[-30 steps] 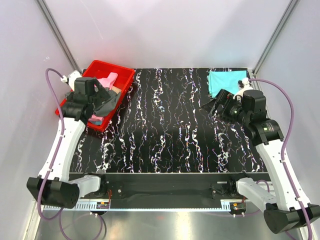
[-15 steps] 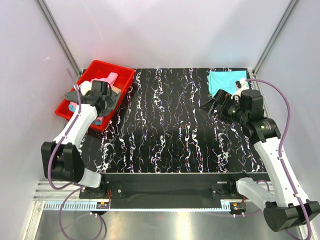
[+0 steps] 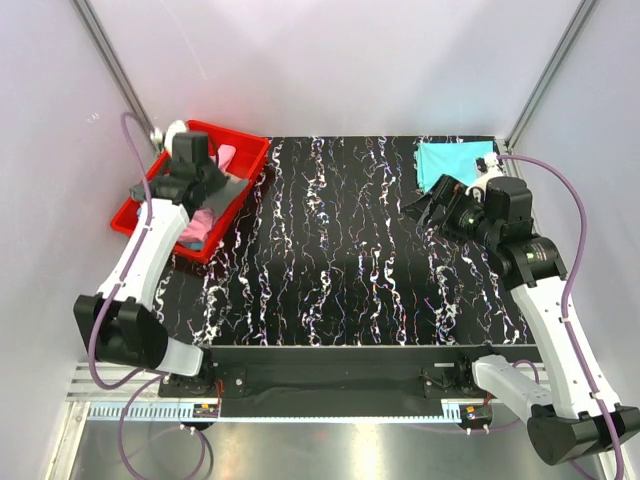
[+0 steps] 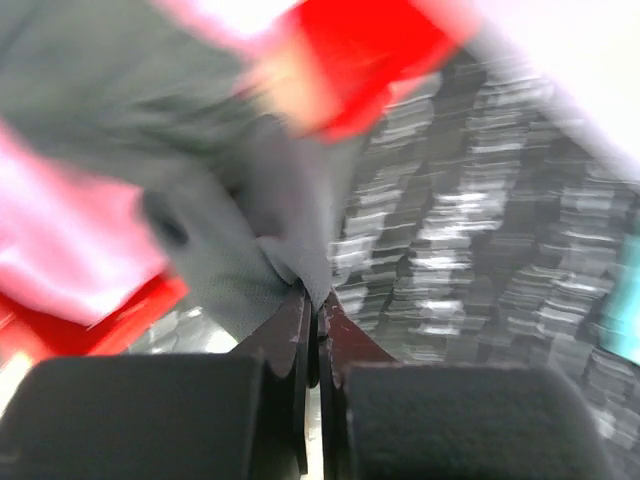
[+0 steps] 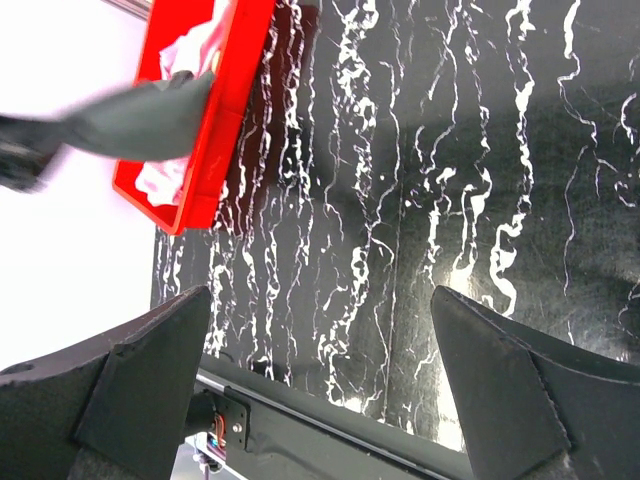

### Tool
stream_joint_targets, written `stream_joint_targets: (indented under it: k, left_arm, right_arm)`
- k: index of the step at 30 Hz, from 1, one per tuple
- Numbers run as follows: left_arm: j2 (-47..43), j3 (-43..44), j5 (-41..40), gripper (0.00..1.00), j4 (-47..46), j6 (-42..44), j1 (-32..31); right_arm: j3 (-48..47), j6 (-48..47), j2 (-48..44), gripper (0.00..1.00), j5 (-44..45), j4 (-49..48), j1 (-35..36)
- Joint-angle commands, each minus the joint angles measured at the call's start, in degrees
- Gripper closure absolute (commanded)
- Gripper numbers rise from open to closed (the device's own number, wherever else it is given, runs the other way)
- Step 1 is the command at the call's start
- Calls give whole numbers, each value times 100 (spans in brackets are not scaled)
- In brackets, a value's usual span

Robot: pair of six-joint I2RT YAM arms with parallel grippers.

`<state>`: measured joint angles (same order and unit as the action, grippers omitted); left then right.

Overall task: Fold and stack the t-shirts
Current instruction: Grab the tshirt from the pile, then move the tshirt to the center of the board

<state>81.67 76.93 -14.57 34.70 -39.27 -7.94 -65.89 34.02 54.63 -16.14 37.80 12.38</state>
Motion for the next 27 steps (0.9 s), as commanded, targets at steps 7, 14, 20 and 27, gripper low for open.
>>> stream_joint_targets:
  k: [7,14,20,27]
  left_arm:
    - [-976,2452,3668,100,-2226,-359,-1042]
    - [-2408,-304,3857,99,-3119,-539,-1201]
    - [-2700,-2118,3393,47,-1557,199,-1209]
    - [-2753,-2779,2326,30,-419,955,-1236]
  right_arm:
    - [-565,-150,-242,0,32,-1,36]
    - [-390,-62,-374,0,58,174,45]
    - [-91,-36,-199,0,313,587,45]
    - [392,226,248,2,1120,939,36]
